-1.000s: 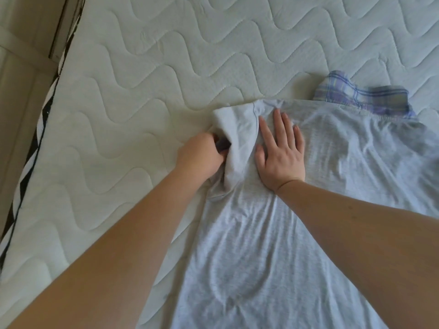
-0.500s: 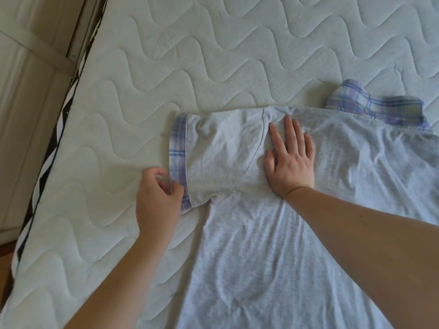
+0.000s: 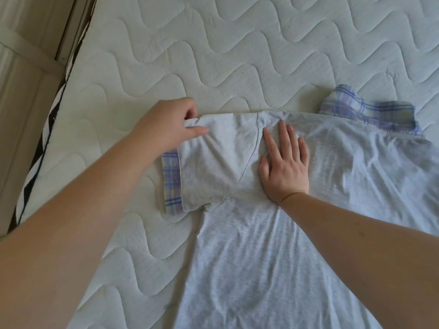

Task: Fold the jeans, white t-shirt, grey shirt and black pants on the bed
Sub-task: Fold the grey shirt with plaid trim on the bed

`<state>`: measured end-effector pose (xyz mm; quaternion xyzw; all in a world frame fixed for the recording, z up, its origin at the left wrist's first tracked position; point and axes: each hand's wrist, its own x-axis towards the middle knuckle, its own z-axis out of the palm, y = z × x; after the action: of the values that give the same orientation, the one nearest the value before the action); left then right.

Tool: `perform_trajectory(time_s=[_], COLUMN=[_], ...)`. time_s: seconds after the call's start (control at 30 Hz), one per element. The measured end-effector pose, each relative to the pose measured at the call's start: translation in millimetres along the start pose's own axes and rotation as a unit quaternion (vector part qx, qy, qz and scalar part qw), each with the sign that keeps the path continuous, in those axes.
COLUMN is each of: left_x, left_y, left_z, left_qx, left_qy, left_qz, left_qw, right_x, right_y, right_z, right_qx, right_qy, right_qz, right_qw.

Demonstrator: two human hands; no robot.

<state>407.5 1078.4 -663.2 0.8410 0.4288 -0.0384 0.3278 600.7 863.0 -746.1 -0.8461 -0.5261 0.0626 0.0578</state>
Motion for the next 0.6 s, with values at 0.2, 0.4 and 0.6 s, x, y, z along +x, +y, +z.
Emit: perform_trajectory(time_s=[0.2,0.4,0.6], left_x=[-20.1,-61.8,-137.8], left_y=[-35.9,-33.3,-1.7], left_z=[5.3,28.5,70.1], left_qx=[-0.007,-0.158,-0.006], left_qy=[-0.043,0.230,0.240], left_qz=[-0.108,-0.142,0.062], left_qw=[0.993,0.950,0.969], right_x=[0.5,0.1,0.6], right_y=[0.8,2.2,3.7], right_z=[-0.5,2.5,4.9], right_qx=[0.002,-0.009,-0.007], right_qy=[-0.001,-0.004,0.002], right_qz=[-0.005,-0.008,-0.009], right_qw=[1.000,1.000,1.000])
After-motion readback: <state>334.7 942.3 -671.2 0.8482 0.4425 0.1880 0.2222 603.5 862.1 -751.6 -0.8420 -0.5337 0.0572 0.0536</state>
